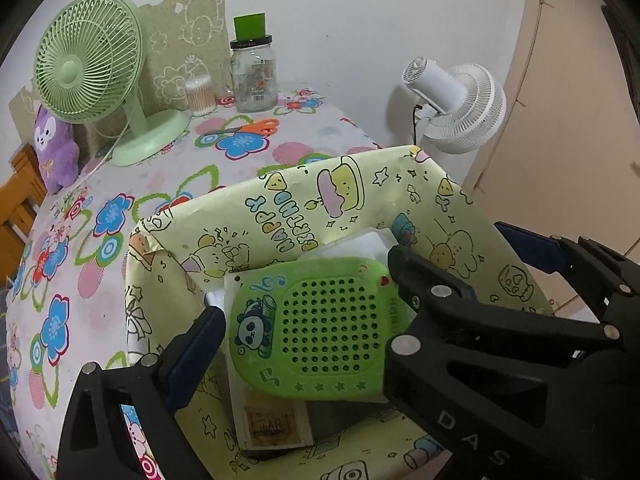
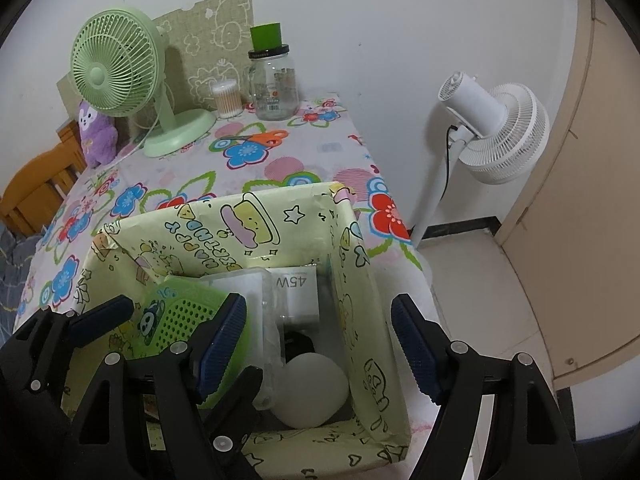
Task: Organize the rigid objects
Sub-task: 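Open both grippers to drop the speaker and case in the box, then withdraw both grippers from the paper box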
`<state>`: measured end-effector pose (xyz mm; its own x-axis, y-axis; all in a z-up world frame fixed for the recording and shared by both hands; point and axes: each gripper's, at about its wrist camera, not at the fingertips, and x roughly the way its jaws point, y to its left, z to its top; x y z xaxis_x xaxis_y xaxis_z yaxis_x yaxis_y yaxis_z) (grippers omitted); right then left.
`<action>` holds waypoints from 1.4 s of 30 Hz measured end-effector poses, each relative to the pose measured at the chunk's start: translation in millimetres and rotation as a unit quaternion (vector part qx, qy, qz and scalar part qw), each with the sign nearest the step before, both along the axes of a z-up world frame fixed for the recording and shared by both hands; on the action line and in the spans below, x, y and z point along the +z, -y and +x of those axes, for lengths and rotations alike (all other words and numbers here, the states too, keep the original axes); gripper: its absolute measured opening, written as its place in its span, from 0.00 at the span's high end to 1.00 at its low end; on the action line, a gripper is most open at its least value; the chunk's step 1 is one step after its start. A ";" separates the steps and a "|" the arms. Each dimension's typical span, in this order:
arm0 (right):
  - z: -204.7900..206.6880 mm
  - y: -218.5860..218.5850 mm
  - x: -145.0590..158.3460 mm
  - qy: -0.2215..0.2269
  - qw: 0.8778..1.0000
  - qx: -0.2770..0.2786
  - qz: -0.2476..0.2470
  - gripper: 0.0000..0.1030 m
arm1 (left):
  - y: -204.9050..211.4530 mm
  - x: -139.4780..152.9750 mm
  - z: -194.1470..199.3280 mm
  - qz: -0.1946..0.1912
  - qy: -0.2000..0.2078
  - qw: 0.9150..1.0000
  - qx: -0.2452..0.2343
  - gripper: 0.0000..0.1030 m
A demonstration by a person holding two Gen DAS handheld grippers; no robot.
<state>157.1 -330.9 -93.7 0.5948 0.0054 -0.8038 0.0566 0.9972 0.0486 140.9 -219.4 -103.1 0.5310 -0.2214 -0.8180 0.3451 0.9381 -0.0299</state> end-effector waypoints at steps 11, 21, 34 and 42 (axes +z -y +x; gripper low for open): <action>-17.7 -8.3 13.0 0.015 1.000 -0.009 -0.002 0.25 | -14.8 17.3 -18.1 0.016 0.037 0.999 0.009 0.03; -41.6 -23.4 34.5 0.046 0.999 -0.007 0.003 0.21 | -42.7 33.4 -33.5 0.012 0.066 0.997 0.028 0.03; -66.0 -71.4 55.3 0.075 0.997 0.017 0.012 0.15 | -102.6 49.5 -55.9 0.012 0.096 0.993 0.070 0.03; -82.4 -107.2 72.7 0.106 0.994 0.034 -0.004 0.09 | -145.9 62.1 -71.3 0.006 0.113 0.988 0.101 0.03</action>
<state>74.7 -223.7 -21.0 0.7491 0.0462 -0.6608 -0.0218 0.9987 0.0451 69.6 -73.4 -41.0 0.7328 -0.0843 -0.6752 0.1481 0.9883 0.0373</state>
